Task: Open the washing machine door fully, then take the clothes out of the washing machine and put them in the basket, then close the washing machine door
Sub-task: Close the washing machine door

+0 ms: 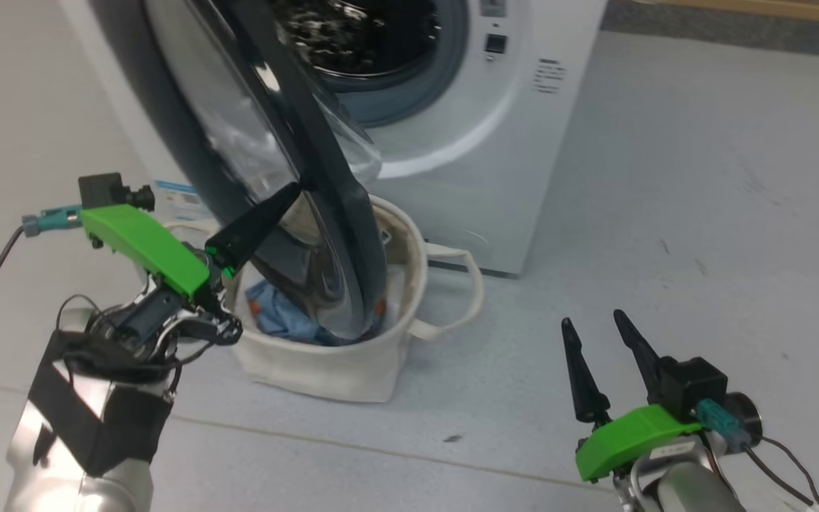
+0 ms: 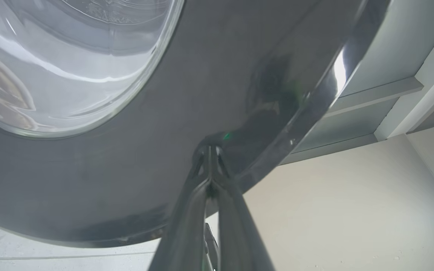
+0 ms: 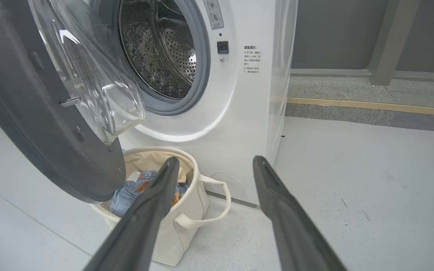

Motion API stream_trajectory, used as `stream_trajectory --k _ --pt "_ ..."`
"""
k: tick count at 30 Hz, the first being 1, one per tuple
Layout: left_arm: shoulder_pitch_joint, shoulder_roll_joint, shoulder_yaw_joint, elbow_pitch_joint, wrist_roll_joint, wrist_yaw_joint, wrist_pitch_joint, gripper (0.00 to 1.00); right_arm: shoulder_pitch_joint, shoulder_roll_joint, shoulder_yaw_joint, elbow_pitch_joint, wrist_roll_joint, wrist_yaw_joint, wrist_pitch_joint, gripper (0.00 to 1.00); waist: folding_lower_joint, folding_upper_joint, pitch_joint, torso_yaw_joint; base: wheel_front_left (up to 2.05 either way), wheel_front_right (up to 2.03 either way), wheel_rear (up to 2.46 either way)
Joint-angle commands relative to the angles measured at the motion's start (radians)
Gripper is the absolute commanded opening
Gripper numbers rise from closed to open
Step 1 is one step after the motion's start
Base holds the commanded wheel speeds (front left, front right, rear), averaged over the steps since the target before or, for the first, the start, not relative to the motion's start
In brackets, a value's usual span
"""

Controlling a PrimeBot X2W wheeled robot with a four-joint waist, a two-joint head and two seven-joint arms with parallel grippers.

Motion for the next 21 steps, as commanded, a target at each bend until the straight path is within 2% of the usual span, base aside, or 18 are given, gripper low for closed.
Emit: stream_trajectory --k 1,3,10,21 --pt "-0.064 0.025 0.038 -0.015 0.011 -0.011 -0.014 0.00 -0.025 0.008 0.013 -0.036 -0.010 0.001 -0.010 1.00 0.0000 0.0000 0.028 -0.060 0.00 0.00 0.00" --pt "-0.082 0.035 0.054 0.013 0.010 -0.014 -0.034 0.00 -0.029 0.012 0.009 -0.040 -0.012 0.001 -0.011 1.00 0.0000 0.0000 0.045 -0.108 0.00 0.00 0.00" --pt "-0.101 0.060 0.076 0.022 0.011 -0.015 -0.092 0.00 -0.040 0.021 0.005 -0.043 -0.016 0.001 -0.013 1.00 0.0000 0.0000 0.069 -0.200 0.00 0.00 0.00" --pt "-0.101 0.085 0.065 0.003 0.009 -0.015 -0.156 0.00 -0.037 0.027 -0.001 -0.047 -0.016 0.001 -0.013 1.00 0.0000 0.0000 0.054 -0.235 0.00 0.00 0.00"
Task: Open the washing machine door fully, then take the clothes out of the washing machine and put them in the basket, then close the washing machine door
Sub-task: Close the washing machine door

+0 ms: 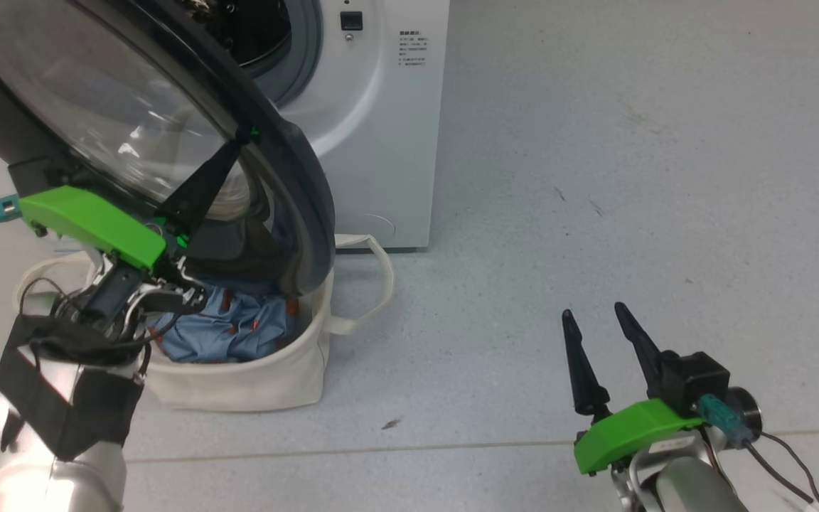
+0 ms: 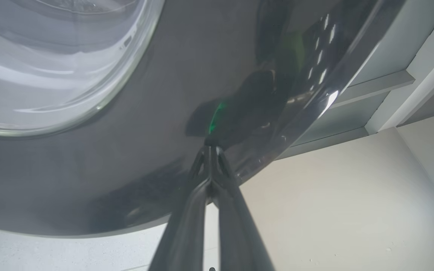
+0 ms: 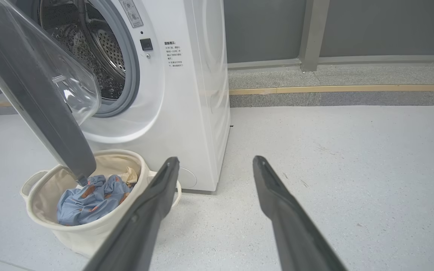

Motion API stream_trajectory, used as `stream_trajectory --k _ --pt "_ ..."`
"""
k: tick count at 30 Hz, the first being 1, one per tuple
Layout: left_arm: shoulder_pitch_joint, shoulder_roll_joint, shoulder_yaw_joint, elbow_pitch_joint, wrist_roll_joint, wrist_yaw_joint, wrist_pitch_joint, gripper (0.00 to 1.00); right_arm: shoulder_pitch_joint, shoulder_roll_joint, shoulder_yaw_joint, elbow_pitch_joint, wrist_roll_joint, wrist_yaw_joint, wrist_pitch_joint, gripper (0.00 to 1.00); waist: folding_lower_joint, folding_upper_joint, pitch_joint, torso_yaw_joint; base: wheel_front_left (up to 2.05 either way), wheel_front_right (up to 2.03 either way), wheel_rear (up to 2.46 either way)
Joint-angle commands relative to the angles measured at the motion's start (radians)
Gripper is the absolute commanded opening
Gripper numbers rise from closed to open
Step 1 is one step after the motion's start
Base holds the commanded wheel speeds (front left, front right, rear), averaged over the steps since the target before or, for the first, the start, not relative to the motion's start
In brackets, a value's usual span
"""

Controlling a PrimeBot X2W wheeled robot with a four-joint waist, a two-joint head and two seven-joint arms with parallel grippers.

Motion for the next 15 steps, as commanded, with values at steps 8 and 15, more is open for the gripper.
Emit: stream_trajectory --k 8,15 --pt "-0.005 0.117 -0.032 -0.060 0.125 -0.007 -0.143 1.00 -0.016 0.005 -0.003 -0.040 -0.006 0.001 -0.012 1.00 0.0000 0.0000 -0.045 0.034 0.00 0.00 0.00" --pt "0.073 0.271 -0.141 -0.035 0.409 -0.007 -0.436 1.00 0.004 -0.003 -0.039 -0.056 -0.007 0.001 -0.012 1.00 0.0000 0.0000 -0.092 0.069 0.00 0.00 0.00"
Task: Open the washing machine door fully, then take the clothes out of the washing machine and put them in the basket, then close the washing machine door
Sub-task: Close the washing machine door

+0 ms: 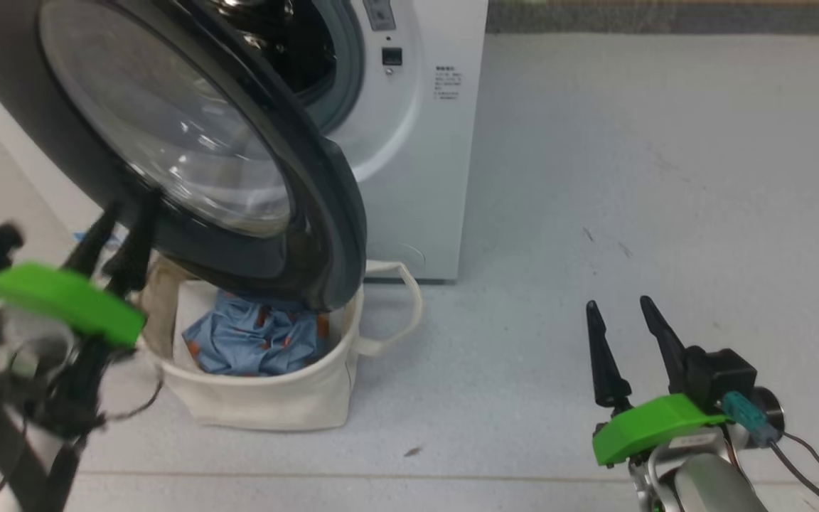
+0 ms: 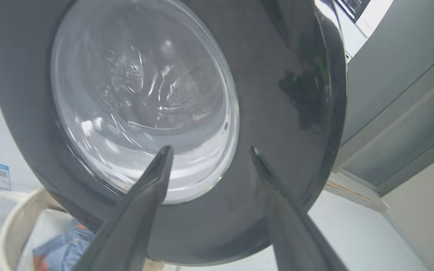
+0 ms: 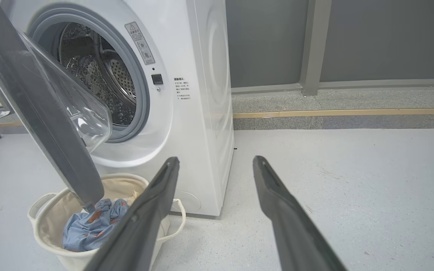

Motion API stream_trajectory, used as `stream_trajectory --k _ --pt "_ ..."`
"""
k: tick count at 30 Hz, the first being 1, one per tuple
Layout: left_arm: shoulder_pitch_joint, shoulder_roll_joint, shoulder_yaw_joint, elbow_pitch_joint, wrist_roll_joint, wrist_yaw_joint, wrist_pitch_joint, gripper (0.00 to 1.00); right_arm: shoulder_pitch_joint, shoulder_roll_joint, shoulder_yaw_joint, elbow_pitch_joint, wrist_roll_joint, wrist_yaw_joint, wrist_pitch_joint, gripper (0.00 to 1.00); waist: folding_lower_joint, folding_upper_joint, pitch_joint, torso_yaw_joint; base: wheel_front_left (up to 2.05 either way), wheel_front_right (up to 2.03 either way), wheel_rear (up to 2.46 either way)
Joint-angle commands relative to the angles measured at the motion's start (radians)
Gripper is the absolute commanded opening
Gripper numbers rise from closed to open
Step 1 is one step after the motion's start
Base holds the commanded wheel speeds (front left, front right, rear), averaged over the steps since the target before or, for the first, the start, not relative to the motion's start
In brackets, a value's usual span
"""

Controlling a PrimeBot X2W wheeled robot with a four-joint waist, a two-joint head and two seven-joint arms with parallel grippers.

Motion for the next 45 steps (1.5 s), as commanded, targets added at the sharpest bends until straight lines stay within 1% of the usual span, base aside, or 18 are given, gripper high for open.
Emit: stream_trajectory --k 1,4,7,12,15,19,21,22,23,26,30,33,35,37,45 --pt "-0.020 0.062 0.034 -0.013 0.030 -0.006 -0.036 1.00 0.001 -0.001 0.015 -0.035 -0.007 0.001 -0.012 1.00 0.0000 0.0000 -0.021 0.012 0.00 0.00 0.00" --pt "0.012 0.122 0.013 0.025 0.138 -0.006 -0.150 1.00 0.010 0.002 0.005 -0.042 -0.004 0.001 -0.012 1.00 0.0000 0.0000 -0.034 0.025 0.00 0.00 0.00" --pt "0.051 0.158 0.002 0.054 0.199 -0.005 -0.216 1.00 0.019 0.004 -0.001 -0.045 -0.005 0.001 -0.012 1.00 0.0000 0.0000 -0.045 0.039 0.00 0.00 0.00" --pt "0.134 0.209 0.003 0.063 0.257 0.011 -0.267 1.00 0.024 0.008 -0.008 -0.053 -0.007 0.001 -0.012 1.00 0.0000 0.0000 -0.054 0.052 0.00 0.00 0.00" --pt "0.189 0.223 0.018 0.044 0.294 0.039 -0.289 1.00 0.029 0.011 -0.014 -0.060 -0.004 0.001 -0.012 1.00 0.0000 0.0000 -0.056 0.062 0.00 0.00 0.00" --pt "0.259 0.208 0.052 0.019 0.313 0.073 -0.299 1.00 0.044 0.016 -0.021 -0.058 -0.001 0.001 -0.012 1.00 0.0000 0.0000 -0.061 0.072 0.00 0.00 0.00" --pt "0.293 0.190 0.090 -0.004 0.314 0.089 -0.300 1.00 0.045 0.018 -0.020 -0.055 0.000 0.001 -0.012 1.00 0.0000 0.0000 -0.062 0.071 0.00 0.00 0.00" --pt "0.293 0.190 0.090 -0.004 0.314 0.089 -0.300 1.00 0.045 0.018 -0.020 -0.055 0.000 0.001 -0.012 1.00 0.0000 0.0000 -0.062 0.071 0.00 0.00 0.00" --pt "0.312 0.180 0.113 -0.020 0.319 0.096 -0.301 1.00 0.045 0.019 -0.019 -0.057 0.003 0.001 -0.012 1.00 0.0000 0.0000 -0.062 0.070 0.00 0.00 0.00" --pt "0.374 0.151 0.165 -0.066 0.359 0.113 -0.301 1.00 0.043 0.021 -0.011 -0.056 0.007 0.001 -0.012 1.00 0.0000 0.0000 -0.063 0.066 0.00 0.00 0.00" --pt "0.442 0.111 0.217 -0.113 0.413 0.120 -0.301 1.00 0.041 0.022 -0.012 -0.053 0.008 0.001 -0.012 1.00 0.0000 0.0000 -0.069 0.061 0.00 0.00 0.00" --pt "0.477 0.088 0.237 -0.140 0.461 0.114 -0.301 1.00 0.042 0.023 -0.007 -0.051 0.011 0.001 -0.012 1.00 0.0000 0.0000 -0.076 0.055 0.00 0.00 0.00" --pt "0.496 0.073 0.240 -0.148 0.482 0.101 -0.301 1.00 0.041 0.023 -0.003 -0.049 0.015 0.001 -0.012 1.00 0.0000 0.0000 -0.080 0.050 0.00 0.00 0.00" --pt "0.506 0.068 0.243 -0.148 0.509 0.095 -0.301 1.00 0.040 0.023 -0.004 -0.047 0.016 0.001 -0.012 1.00 0.0000 0.0000 -0.084 0.045 0.00 0.00 0.00" --pt "0.515 0.037 0.273 -0.135 0.538 0.062 -0.301 1.00 0.051 0.023 -0.005 -0.036 0.013 0.001 -0.012 1.00 0.0000 0.0000 -0.097 0.028 0.00 0.00 0.00"
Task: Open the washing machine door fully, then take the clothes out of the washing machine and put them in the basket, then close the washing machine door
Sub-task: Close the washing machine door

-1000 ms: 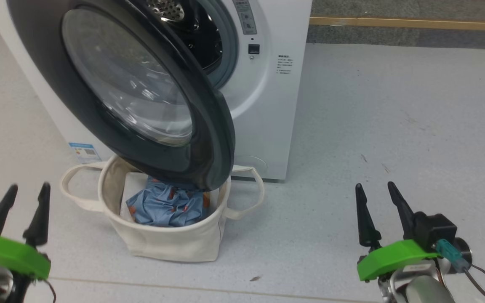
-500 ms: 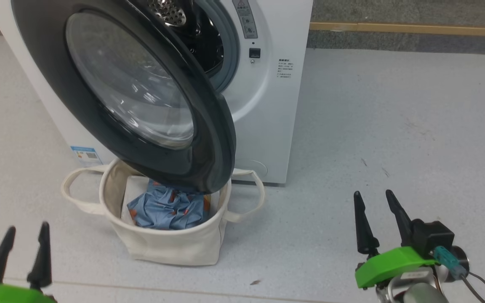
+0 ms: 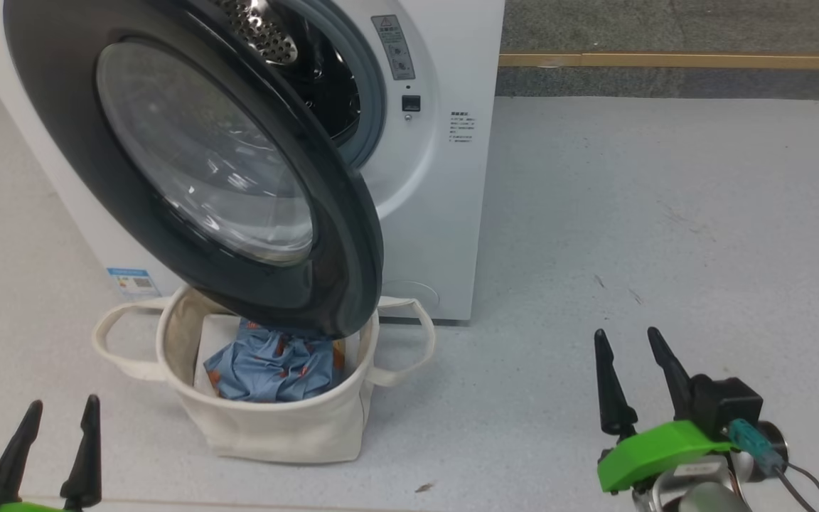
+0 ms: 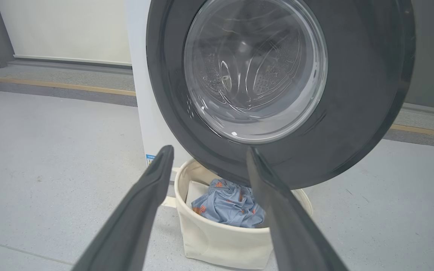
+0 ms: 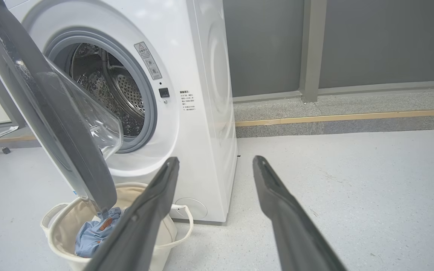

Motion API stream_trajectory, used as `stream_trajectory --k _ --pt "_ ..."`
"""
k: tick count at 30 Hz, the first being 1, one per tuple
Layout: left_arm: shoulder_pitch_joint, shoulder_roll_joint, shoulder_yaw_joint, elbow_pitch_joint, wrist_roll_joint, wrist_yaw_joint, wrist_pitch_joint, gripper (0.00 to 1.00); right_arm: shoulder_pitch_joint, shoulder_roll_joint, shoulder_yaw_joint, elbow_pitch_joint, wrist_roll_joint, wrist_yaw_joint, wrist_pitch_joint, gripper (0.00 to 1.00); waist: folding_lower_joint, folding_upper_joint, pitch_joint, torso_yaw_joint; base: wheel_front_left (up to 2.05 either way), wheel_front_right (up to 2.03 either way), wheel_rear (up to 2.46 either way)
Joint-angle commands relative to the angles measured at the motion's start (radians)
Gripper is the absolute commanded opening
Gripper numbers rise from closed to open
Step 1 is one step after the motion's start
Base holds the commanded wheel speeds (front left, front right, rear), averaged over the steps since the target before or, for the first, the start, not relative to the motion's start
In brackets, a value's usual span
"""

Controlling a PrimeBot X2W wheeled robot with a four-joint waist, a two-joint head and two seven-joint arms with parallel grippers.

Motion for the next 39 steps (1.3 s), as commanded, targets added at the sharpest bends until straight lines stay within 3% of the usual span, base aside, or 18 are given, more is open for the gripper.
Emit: stream_trajectory --k 1,24,25,26,27,33,39 --pt "-0.036 0.025 0.051 -0.019 0.010 -0.003 -0.013 1.00 -0.013 0.006 0.022 -0.028 0.000 0.001 -0.012 1.00 0.0001 0.0000 -0.001 -0.003 0.00 0.00 0.00" --pt "-0.065 -0.012 0.098 0.007 0.047 -0.033 -0.013 1.00 -0.019 0.006 0.023 0.005 -0.003 0.001 -0.012 1.00 0.0001 0.0000 0.011 -0.012 0.00 0.00 0.00" --pt "-0.066 -0.012 0.098 0.008 0.050 -0.034 -0.013 1.00 -0.020 0.006 0.020 0.004 -0.004 0.001 -0.012 0.93 0.0001 0.0000 0.012 -0.011 0.00 0.00 0.00" --pt "-0.067 -0.013 0.097 0.009 0.051 -0.034 -0.013 1.00 -0.021 0.006 0.016 0.000 0.000 0.001 -0.012 0.20 0.0001 0.0000 0.013 -0.009 0.00 0.00 0.00" --pt "-0.069 -0.014 0.097 0.009 0.052 -0.035 -0.013 1.00 -0.021 0.006 0.014 -0.001 0.002 0.001 -0.012 0.00 0.0001 0.0000 0.013 -0.007 0.00 0.00 0.00" --pt "-0.075 -0.029 0.089 0.008 0.061 -0.039 -0.013 1.00 -0.050 0.001 0.006 -0.034 0.027 0.001 -0.012 0.00 0.0001 0.0000 0.028 0.009 0.00 0.00 0.00" --pt "-0.095 -0.046 0.068 0.024 0.074 -0.044 -0.013 1.00 -0.139 -0.033 0.062 -0.092 0.074 0.001 0.014 0.00 0.0001 0.0000 0.040 0.044 0.00 0.00 0.00"
